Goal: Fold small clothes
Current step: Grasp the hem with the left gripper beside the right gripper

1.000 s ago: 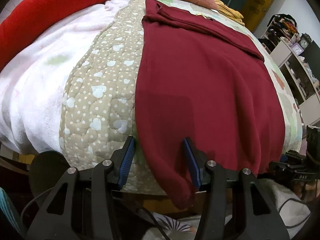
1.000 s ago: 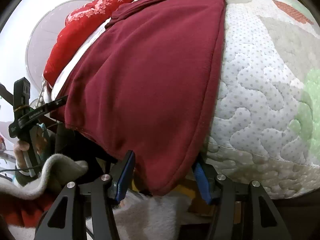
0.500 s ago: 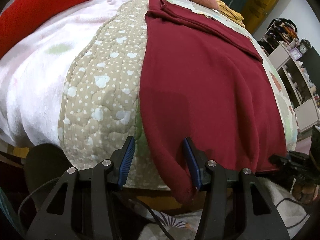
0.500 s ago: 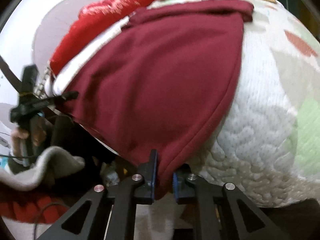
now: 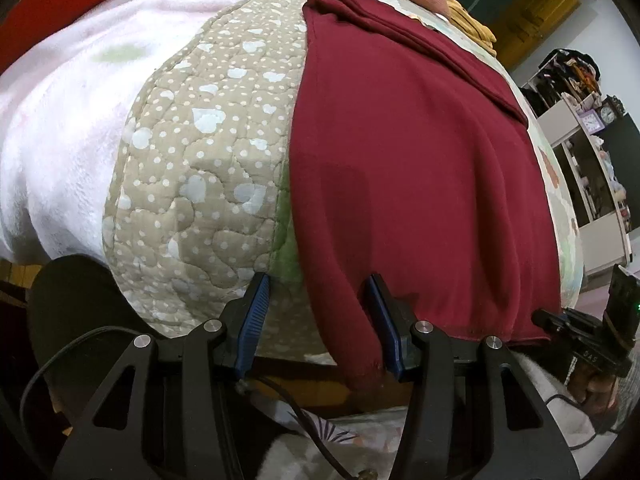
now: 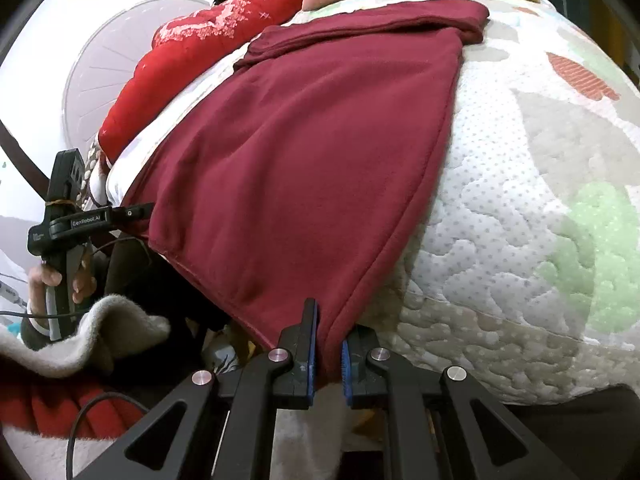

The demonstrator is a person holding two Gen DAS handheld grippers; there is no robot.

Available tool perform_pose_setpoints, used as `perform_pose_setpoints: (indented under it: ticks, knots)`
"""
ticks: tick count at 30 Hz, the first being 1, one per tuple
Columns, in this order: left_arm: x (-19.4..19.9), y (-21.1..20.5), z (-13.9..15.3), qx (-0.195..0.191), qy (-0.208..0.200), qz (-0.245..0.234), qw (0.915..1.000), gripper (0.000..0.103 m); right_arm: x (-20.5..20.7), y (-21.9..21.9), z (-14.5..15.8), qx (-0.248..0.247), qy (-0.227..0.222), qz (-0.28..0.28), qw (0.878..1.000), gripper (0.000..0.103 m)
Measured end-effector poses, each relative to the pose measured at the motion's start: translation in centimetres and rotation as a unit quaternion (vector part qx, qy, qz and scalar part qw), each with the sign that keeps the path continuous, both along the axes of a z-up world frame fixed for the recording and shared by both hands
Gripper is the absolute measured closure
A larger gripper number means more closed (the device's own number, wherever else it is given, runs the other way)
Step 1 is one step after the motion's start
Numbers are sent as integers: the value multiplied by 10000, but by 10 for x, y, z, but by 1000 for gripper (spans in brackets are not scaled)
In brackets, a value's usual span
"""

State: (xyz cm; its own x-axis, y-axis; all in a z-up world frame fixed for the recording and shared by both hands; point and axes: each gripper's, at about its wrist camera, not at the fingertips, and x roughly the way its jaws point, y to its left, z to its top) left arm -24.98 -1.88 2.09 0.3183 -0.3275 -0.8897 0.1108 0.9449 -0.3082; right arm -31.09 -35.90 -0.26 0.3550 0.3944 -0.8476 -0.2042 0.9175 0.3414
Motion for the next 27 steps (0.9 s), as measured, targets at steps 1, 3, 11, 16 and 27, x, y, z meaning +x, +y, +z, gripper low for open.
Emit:
perform_pose_setpoints:
  ticks: [1,3,11,16,27]
  knots:
    - [0,0,0,-8,23,11,10000,54,1,-1,0,40,3,10,10000,94]
    - [2,-1,1,-40,66,67,9999,54,3,-1,0,194,-30,-15,9998,94]
    - [6,-5,10,-142,-16,137,9998,54,11,2,-9,396,82,-28,9992,73]
    - [10,-12,4,41,-44,69,10000,53,9,5,-6,205,-95,85,9997,85]
    - [10,-3,9,-57,-50,151,9999,89,3,0,32,722,-585,138,9956,94]
